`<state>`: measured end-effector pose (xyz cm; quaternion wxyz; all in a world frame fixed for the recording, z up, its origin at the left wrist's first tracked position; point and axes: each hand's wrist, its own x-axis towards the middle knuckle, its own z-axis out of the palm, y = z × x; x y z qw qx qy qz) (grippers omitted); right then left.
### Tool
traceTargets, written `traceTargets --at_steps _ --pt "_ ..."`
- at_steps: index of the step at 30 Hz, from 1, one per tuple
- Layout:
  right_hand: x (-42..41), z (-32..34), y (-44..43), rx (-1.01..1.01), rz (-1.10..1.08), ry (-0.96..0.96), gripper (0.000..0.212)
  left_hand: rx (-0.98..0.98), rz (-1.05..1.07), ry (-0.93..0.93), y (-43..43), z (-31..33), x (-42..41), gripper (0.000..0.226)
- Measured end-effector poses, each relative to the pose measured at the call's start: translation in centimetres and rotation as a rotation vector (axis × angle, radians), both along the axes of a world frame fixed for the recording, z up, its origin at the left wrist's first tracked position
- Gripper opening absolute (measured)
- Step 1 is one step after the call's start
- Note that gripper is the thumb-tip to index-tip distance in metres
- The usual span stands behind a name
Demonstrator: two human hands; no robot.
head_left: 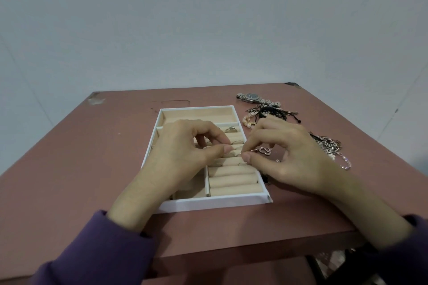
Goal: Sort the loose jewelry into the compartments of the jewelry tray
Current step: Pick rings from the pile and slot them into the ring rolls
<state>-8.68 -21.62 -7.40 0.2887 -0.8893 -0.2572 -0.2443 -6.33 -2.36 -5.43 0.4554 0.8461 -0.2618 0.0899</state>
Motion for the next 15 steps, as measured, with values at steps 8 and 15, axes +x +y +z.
traceTargets --at_steps 8,15 --pt "0.28 -0.07 0.39 -0.022 -0.032 0.044 0.01 0.024 -0.014 0.003 0.01 -0.08 0.02 0.011" --pt "0.36 0.15 0.4 0.025 0.008 0.117 0.017 0.022 -0.087 0.056 0.05 -0.17 0.01 0.01"
